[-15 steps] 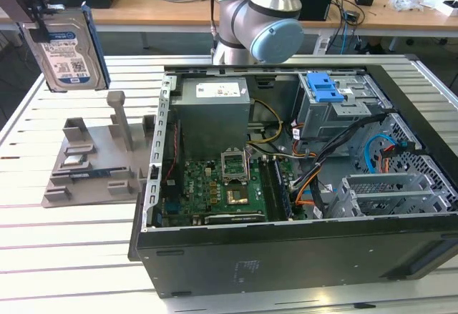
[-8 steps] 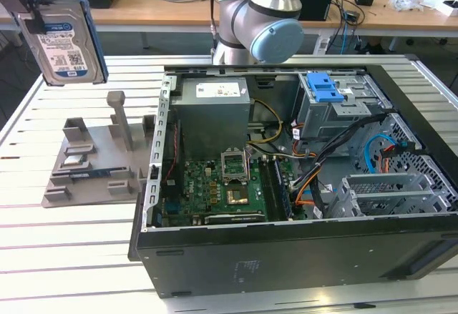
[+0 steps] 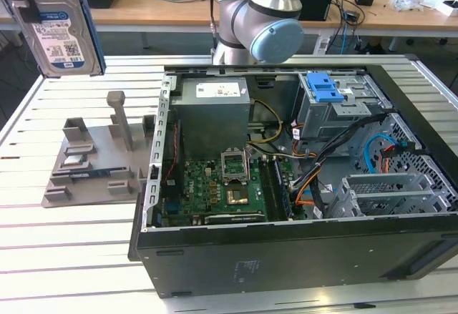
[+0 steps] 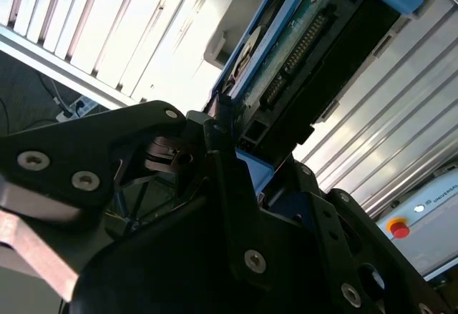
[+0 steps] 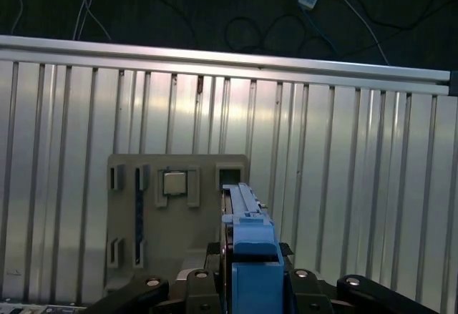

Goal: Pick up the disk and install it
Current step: 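Pick up the disk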

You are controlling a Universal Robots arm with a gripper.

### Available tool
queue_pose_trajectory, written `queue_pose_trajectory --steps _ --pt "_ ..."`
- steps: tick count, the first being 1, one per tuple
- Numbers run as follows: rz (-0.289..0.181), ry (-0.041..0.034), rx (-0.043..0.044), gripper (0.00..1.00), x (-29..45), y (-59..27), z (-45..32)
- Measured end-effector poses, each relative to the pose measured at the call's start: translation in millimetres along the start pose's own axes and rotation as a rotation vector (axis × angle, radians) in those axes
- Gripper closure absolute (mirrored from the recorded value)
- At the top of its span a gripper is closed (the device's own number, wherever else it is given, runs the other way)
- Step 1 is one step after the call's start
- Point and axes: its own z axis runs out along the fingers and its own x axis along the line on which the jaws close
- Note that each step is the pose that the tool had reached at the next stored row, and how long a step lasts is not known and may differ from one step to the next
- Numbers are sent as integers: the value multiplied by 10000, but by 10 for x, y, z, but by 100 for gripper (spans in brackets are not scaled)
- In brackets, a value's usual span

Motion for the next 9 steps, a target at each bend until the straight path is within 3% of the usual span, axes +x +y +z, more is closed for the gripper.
queue_pose_trajectory --steps 9 --pt "0 0 1 63 -6 3 -242"
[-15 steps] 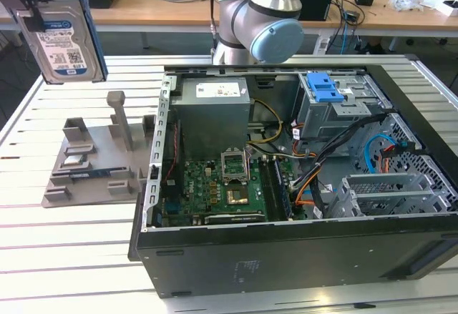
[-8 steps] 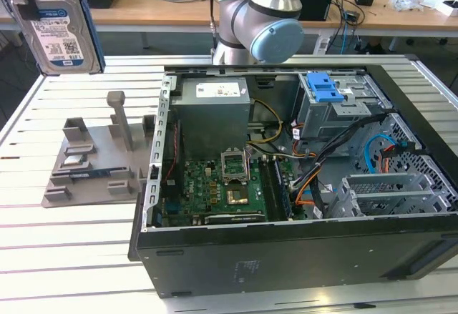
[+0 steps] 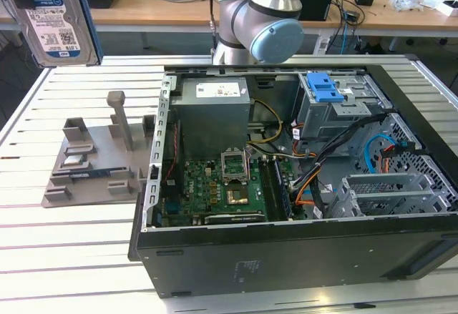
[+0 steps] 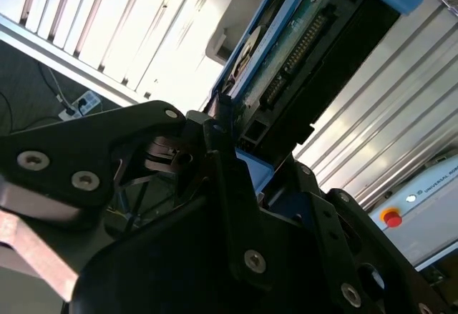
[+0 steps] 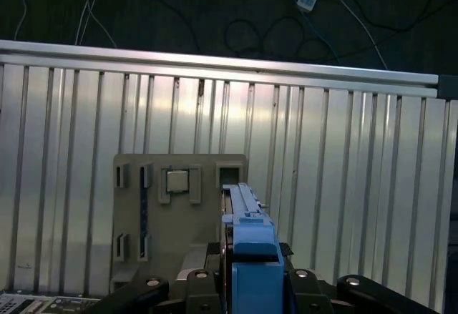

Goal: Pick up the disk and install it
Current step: 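Pick up the disk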

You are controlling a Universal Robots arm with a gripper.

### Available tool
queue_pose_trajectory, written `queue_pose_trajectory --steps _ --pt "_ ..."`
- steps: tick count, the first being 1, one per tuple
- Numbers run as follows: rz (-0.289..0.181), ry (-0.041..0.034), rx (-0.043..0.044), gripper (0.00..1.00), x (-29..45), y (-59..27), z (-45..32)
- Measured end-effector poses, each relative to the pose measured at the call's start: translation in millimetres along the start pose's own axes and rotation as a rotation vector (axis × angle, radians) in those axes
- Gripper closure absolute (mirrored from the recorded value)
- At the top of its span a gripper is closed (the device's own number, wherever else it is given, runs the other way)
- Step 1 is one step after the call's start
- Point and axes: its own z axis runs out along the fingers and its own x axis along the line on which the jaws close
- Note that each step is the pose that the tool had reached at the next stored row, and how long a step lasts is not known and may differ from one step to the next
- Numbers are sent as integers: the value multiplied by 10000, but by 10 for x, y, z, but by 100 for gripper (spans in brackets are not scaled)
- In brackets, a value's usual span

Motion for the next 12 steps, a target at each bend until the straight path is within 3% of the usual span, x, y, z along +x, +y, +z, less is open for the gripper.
queue_pose_trajectory --steps 12 --pt "0 0 -1 63 -6 4 -340"
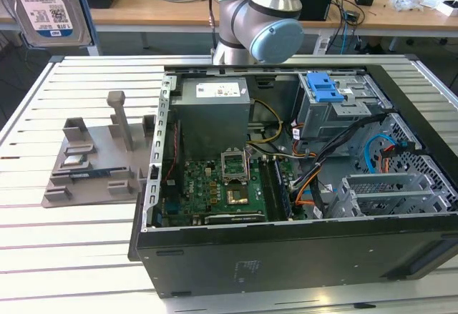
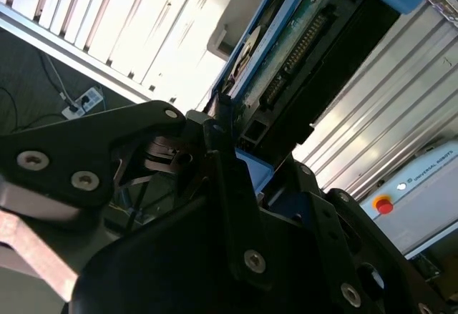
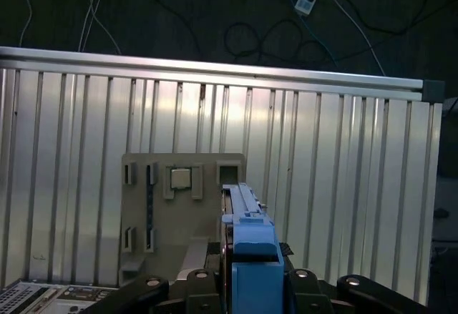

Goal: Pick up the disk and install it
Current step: 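Pick up the disk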

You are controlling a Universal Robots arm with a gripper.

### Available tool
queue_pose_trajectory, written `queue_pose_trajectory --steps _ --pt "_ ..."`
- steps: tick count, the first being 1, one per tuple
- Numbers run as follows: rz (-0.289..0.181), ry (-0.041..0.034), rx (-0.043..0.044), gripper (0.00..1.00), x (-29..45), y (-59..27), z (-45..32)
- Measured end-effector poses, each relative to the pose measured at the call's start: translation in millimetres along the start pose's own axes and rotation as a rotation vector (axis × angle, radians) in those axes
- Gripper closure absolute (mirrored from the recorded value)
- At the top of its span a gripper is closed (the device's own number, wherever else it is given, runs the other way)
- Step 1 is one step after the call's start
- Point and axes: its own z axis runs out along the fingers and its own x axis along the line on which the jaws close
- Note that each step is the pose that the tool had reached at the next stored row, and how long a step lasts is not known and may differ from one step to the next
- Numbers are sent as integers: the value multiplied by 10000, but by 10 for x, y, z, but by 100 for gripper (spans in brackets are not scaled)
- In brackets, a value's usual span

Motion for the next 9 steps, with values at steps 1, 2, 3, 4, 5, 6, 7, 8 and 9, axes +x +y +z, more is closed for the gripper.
queue_pose_trajectory --steps 1,2,3,4,5,6,7,8,9 --pt "0 0 0 63 0 0 -18" --pt "0 0 0 63 -1 1 -39" --pt "0 0 0 63 -1 1 -58" --pt "0 0 0 63 -2 1 -98" --pt "0 -1 0 63 -2 1 -116" --pt "0 0 0 63 -3 2 -139" --pt "0 0 0 63 -3 2 -158" --pt "0 0 0 63 -4 2 -179" --pt "0 0 0 63 -5 2 -207"
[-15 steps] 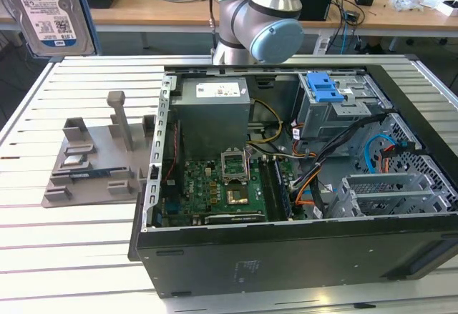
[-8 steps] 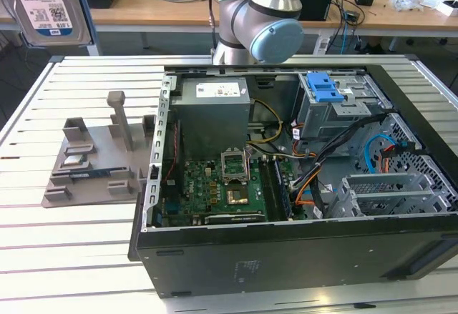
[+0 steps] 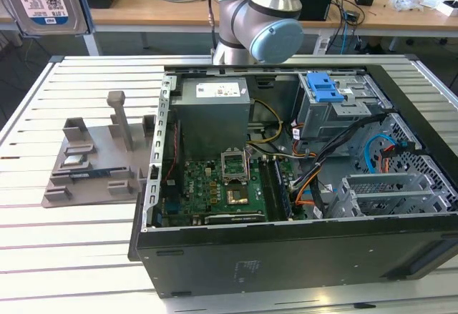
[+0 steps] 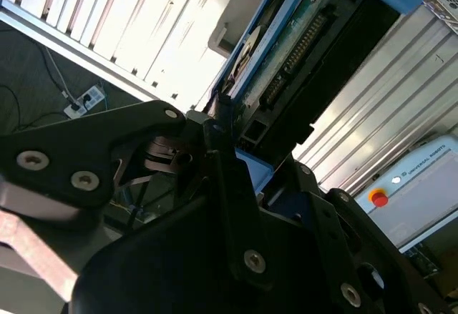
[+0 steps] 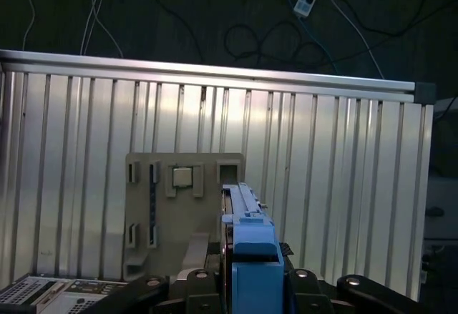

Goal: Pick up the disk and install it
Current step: 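Pick up the disk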

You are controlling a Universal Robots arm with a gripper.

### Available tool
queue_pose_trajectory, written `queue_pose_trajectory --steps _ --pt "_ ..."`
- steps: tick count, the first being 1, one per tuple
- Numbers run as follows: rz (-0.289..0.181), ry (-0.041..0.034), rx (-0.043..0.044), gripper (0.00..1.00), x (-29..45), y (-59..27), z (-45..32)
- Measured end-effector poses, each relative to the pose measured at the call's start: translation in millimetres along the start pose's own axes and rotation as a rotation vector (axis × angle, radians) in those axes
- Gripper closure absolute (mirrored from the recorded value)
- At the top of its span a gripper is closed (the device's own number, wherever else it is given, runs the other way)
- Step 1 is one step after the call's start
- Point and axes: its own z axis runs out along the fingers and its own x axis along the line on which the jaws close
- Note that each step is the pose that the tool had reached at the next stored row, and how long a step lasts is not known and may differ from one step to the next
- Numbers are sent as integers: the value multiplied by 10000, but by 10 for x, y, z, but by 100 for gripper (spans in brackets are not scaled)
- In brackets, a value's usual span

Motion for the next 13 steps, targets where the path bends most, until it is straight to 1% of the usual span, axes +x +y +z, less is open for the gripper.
queue_pose_trajectory --steps 2,3,4,8,9,10,12,13 --pt "0 0 0 63 -2 1 -58" --pt "0 0 -1 63 -3 1 -106" --pt "0 0 -1 63 -3 1 -121" --pt "2 -11 1 63 -4 2 -122" --pt "-2 -34 2 63 9 3 -122" --pt "-2 -113 9 63 45 5 -122" --pt "0 -168 13 63 96 9 -122" --pt "-1 -211 14 63 134 6 -121"
